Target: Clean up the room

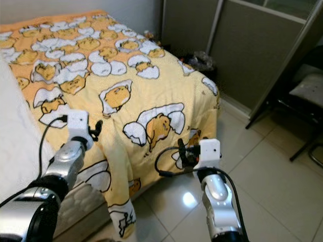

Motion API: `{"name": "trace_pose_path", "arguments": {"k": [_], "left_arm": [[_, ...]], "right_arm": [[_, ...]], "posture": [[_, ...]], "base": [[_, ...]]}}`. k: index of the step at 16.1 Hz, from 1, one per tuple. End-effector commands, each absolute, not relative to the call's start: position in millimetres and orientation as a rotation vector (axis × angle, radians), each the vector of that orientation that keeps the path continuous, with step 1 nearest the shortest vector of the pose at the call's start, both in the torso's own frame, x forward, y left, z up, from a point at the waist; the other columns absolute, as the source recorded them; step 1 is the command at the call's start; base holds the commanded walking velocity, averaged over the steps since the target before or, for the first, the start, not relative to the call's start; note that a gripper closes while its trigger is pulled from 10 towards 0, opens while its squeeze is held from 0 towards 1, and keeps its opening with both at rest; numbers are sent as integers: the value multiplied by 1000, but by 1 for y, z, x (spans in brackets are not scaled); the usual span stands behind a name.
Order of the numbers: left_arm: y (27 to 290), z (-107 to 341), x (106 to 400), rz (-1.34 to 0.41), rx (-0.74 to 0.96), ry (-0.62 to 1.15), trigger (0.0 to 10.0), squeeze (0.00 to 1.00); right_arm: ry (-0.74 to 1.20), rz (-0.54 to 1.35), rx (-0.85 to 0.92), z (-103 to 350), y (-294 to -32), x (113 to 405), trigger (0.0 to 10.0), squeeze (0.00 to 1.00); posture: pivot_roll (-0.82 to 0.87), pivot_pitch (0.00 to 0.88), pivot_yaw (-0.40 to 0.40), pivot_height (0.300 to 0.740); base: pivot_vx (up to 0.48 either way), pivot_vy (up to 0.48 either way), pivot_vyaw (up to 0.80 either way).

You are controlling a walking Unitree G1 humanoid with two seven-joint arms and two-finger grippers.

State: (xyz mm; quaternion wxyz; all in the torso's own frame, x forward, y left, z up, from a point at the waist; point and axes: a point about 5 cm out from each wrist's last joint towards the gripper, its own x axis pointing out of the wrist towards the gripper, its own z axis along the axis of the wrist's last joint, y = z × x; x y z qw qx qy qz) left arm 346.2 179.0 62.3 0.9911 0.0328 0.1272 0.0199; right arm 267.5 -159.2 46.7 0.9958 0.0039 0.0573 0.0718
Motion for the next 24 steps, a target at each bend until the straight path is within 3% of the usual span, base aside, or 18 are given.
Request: {"name": "trace_pose_path", "arguments": {"k": [1, 5, 14, 15, 16, 20, 24], "left_arm": [[174, 66, 350, 47, 70, 262, 10000, 1000], [176, 64, 350, 75, 63, 278, 10000, 1000], [173, 66, 350, 27, 98, 259, 10000, 1000], [173, 66, 351, 29, 123, 268, 10000, 765], [172, 65, 351, 27, 104, 277, 10000, 0], [184, 55, 347, 119, 60, 381, 10000, 0], [193, 41, 337, 211, 35, 485, 10000, 0]], "right_arm": [[108, 129, -3, 49, -165, 267, 10000, 0], [113, 126, -5, 49, -166, 266, 10000, 0], [122, 160, -4, 48, -164, 264, 10000, 0], [134, 207, 16, 47, -159, 262, 10000, 0], [137, 255, 14, 47, -154, 259, 10000, 0], [235, 379, 40, 34, -151, 236, 10000, 0], [324, 484, 78, 29, -153, 211, 10000, 0]], "posture": [[-75, 0, 14, 740], [-79, 0, 19, 740], [-72, 0, 7, 740], [-72, 0, 6, 740], [-75, 0, 6, 740], [-92, 0, -8, 740], [-77, 74, -25, 740]], "base": [[0, 0, 0], [0, 0, 0], [0, 480, 0], [0, 0, 0], [0, 0, 0], [0, 0, 0], [0, 0, 0]]}}
